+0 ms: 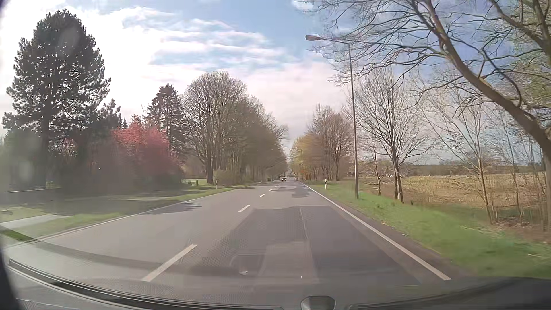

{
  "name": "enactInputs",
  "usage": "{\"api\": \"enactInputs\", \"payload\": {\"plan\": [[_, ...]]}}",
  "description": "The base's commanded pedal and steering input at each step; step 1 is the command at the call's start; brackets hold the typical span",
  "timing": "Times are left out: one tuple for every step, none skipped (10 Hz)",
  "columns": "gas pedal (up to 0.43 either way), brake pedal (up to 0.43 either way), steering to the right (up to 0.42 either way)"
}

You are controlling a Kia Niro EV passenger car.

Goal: Follow the waypoints while adhering to traffic rules and regulations

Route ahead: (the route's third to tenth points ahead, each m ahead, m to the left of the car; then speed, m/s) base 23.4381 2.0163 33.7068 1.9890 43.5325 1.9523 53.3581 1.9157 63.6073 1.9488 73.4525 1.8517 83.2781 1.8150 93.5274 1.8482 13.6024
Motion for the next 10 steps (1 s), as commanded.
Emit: {"api": "enactInputs", "payload": {"plan": [[0.157, 0.000, 0.000], [0.157, 0.000, 0.000], [0.157, 0.000, 0.000], [0.157, 0.000, 0.000], [0.157, 0.000, 0.000], [0.157, 0.000, 0.000], [0.157, 0.000, 0.000], [0.157, 0.000, 0.000], [0.157, 0.000, 0.000], [0.157, 0.000, 0.000]]}}
